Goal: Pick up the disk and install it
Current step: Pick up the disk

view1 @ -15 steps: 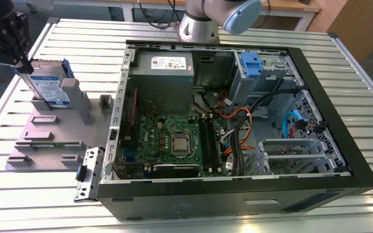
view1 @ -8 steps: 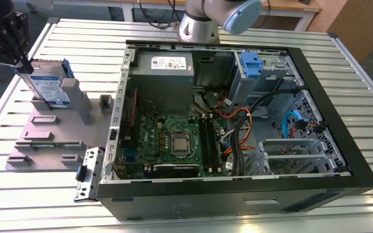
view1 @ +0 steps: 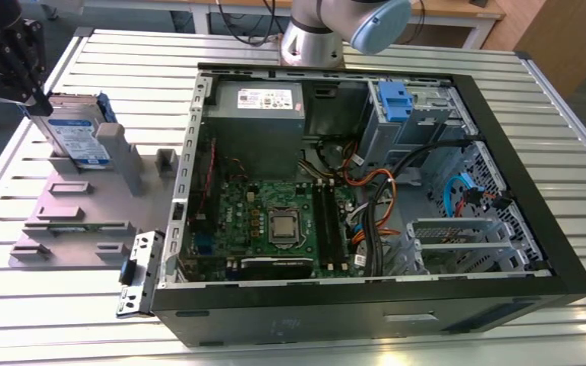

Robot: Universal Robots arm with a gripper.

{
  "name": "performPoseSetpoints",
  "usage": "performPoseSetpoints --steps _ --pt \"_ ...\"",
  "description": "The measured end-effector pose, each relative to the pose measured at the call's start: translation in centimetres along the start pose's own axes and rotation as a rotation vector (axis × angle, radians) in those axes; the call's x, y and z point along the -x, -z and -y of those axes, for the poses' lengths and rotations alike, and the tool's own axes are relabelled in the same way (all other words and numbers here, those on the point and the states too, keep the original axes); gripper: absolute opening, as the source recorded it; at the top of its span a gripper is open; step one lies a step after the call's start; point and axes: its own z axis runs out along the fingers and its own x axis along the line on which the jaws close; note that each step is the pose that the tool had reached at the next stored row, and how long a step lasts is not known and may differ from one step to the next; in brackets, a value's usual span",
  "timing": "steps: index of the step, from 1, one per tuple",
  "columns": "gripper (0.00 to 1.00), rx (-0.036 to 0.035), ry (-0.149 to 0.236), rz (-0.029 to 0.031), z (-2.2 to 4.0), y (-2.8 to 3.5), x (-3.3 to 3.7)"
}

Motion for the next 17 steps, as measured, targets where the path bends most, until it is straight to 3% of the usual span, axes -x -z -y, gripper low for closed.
performPoseSetpoints --steps 17 --pt "0.11 0.0004 0.028 -0.0011 0.0 0.0 0.0"
